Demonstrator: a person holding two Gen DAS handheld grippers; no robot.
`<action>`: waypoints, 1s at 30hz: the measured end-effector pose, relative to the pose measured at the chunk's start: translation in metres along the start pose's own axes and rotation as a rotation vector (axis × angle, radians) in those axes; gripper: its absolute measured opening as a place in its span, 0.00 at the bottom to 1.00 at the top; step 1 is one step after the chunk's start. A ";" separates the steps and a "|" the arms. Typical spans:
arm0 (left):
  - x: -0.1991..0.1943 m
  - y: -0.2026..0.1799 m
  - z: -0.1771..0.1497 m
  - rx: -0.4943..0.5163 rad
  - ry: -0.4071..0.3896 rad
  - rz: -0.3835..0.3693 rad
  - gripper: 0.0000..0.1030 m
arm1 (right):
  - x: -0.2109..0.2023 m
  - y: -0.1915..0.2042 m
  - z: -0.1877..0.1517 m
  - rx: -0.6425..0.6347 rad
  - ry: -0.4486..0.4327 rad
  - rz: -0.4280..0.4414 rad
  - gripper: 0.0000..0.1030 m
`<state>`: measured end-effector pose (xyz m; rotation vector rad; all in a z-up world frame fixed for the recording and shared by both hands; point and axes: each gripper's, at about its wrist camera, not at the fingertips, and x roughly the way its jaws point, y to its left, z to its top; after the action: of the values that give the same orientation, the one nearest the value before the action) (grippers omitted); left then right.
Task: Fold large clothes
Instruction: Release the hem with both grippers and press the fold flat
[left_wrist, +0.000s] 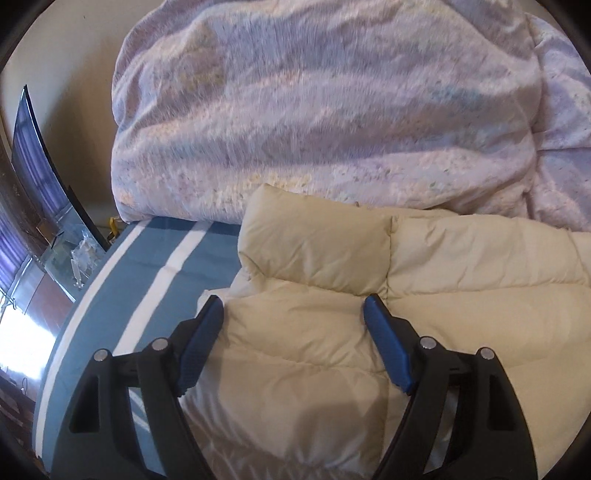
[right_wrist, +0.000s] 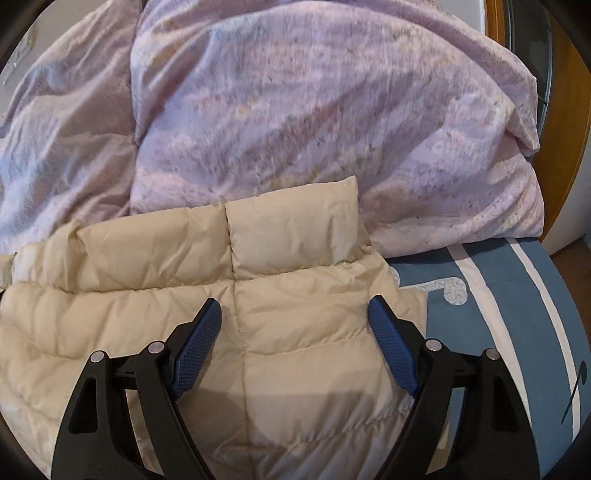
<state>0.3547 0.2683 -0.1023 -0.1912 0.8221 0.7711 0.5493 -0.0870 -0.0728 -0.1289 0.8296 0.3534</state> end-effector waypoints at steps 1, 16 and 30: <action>0.004 0.000 0.000 -0.003 0.001 -0.003 0.77 | 0.003 0.000 -0.001 -0.002 0.002 -0.005 0.81; 0.041 0.000 0.000 -0.033 0.027 -0.048 0.85 | 0.029 0.005 -0.009 0.012 0.052 -0.039 0.88; 0.065 0.013 0.002 -0.080 0.095 -0.099 0.92 | 0.052 0.005 -0.018 -0.008 0.098 -0.053 0.92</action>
<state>0.3748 0.3135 -0.1460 -0.3394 0.8656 0.7060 0.5672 -0.0731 -0.1235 -0.1771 0.9199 0.3021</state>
